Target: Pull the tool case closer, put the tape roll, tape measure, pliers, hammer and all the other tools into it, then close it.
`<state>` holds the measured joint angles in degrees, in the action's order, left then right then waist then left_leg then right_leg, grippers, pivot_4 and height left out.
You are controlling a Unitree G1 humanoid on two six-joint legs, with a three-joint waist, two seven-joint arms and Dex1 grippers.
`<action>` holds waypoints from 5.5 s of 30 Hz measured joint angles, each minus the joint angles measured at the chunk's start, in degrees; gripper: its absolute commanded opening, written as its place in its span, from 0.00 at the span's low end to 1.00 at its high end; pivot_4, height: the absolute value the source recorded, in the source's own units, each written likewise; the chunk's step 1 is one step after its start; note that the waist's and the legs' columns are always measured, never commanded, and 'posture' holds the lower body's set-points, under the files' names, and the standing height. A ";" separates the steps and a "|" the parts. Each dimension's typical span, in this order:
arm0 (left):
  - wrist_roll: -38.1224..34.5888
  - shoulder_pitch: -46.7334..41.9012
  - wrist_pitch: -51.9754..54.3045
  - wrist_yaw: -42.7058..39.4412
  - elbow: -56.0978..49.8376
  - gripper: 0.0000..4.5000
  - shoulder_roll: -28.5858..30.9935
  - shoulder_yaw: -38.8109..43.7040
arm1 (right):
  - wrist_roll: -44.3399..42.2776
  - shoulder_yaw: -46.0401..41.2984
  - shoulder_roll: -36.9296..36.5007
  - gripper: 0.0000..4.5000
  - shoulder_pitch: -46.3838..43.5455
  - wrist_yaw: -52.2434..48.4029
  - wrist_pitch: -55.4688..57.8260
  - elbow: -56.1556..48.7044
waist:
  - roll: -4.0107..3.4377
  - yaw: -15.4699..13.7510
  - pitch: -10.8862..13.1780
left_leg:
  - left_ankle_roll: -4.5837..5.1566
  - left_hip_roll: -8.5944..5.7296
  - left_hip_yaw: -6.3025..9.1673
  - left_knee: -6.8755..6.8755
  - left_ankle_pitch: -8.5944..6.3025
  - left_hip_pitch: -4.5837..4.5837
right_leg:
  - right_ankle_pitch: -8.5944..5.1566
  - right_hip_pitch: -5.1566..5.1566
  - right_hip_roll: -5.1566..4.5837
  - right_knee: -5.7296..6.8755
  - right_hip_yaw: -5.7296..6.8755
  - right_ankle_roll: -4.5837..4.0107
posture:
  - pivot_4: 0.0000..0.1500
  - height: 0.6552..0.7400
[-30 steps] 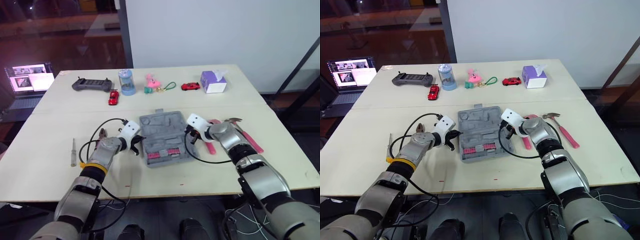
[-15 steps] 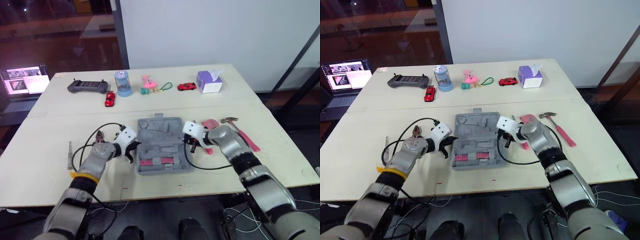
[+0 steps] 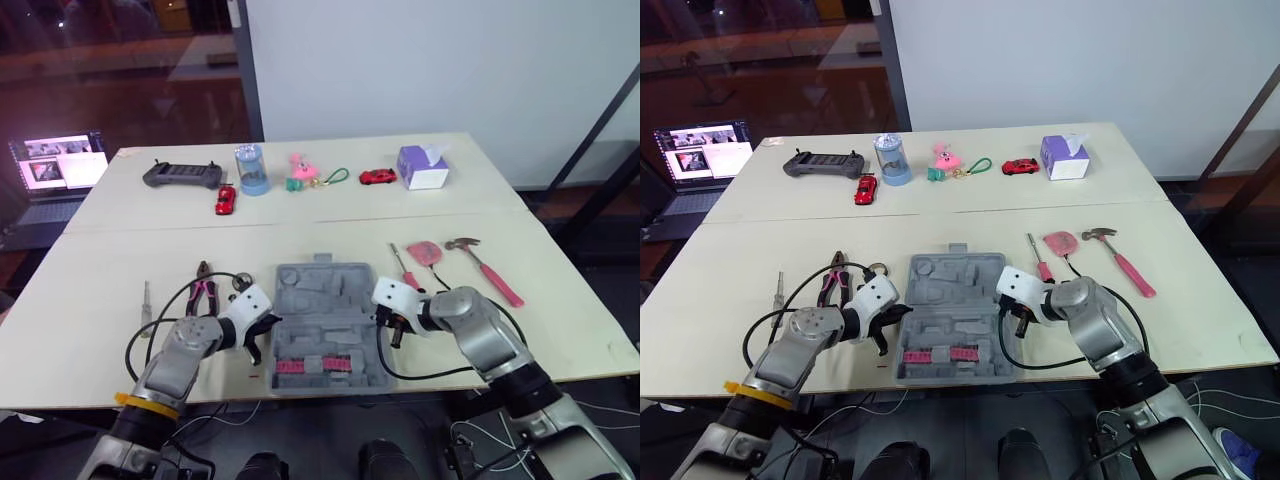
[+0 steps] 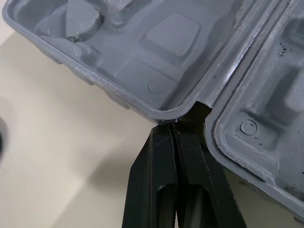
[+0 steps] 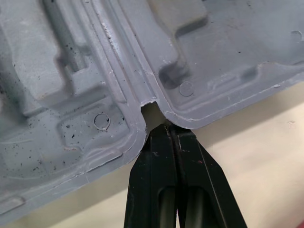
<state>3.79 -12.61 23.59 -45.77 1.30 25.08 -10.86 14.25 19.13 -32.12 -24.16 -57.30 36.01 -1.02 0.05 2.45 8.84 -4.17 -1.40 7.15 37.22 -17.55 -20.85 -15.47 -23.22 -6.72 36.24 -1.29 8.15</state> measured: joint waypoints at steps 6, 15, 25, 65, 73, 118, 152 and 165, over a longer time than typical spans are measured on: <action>-0.79 4.06 2.45 -0.10 -5.57 0.01 1.06 -0.66 | -1.10 0.18 -1.62 0.02 3.76 0.01 3.83 -5.78 | 0.01 -0.35 -0.03 | 0.34 0.00 0.00 -0.07 -0.19 0.42 | -0.02 0.41 0.00 -0.10 0.00 -0.01 | 1.00 1.00; -1.75 5.39 4.34 -0.05 -7.70 0.01 1.69 -0.85 | -2.59 0.28 -2.77 0.02 6.15 0.55 7.16 -9.89 | 0.02 -0.45 -0.04 | 0.42 0.00 0.00 -0.07 -0.24 0.48 | -0.02 0.47 0.00 -0.12 0.00 -0.01 | 1.00 1.00; -2.05 5.99 4.29 0.05 -7.79 0.01 2.38 -0.87 | -3.96 0.38 -2.86 0.02 6.06 1.92 7.06 -9.31 | 0.03 -0.41 -0.05 | 0.42 0.01 0.00 -0.07 -0.24 0.50 | -0.02 0.48 0.00 -0.12 0.01 -0.01 | 1.00 1.00; -20.83 24.95 -11.65 -8.77 24.45 0.99 26.66 45.70 | -30.18 -54.15 -16.52 1.00 36.30 5.72 6.82 -13.91 | 0.34 -1.43 0.48 | 0.69 0.13 -0.21 -0.14 -0.39 0.47 | -0.08 0.39 0.02 -0.13 -0.01 -0.11 | 1.00 1.00; -20.73 24.62 -13.15 -8.64 25.90 0.99 26.57 45.40 | -30.29 -51.73 -16.85 1.00 37.24 7.44 5.98 -13.82 | 0.35 -1.53 0.48 | 0.69 0.13 -0.22 -0.14 -0.40 0.46 | -0.07 0.38 0.01 -0.14 -0.02 -0.10 | 1.00 1.00; 9.69 -46.04 -34.16 -20.75 74.78 0.99 4.03 -1.84 | -39.34 -9.65 -5.06 1.00 3.23 18.11 13.36 -27.99 | 0.73 -0.08 0.69 | 0.66 0.03 -0.18 0.80 -0.36 -0.60 | 0.03 -0.42 0.02 0.24 0.17 0.07 | 1.00 1.00; 12.24 -53.02 -36.54 -28.22 75.16 0.01 4.22 0.51 | -39.98 -11.63 -2.67 1.00 5.58 24.84 15.71 -31.48 | 0.77 0.02 0.71 | 0.77 0.01 -0.17 0.90 -0.42 -0.57 | 0.03 -0.49 0.01 0.75 0.16 0.07 | 1.00 1.00; 11.99 -53.31 -40.87 -35.84 74.33 0.01 -2.74 -0.92 | -38.08 -10.43 -0.66 1.00 4.97 26.28 14.10 -31.25 | 0.77 0.16 0.71 | 0.76 0.01 -0.17 0.92 -0.42 -0.56 | 0.03 -0.51 0.01 0.77 0.16 0.07 | 1.00 1.00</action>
<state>15.79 -65.92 -17.28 -81.61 75.63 22.34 -11.78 -23.82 8.70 -32.78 -19.19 -31.02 50.11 -32.27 0.82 2.61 9.55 -3.41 -1.39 6.98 38.13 -17.97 -21.41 -15.45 -23.74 -6.71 37.00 -1.13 8.22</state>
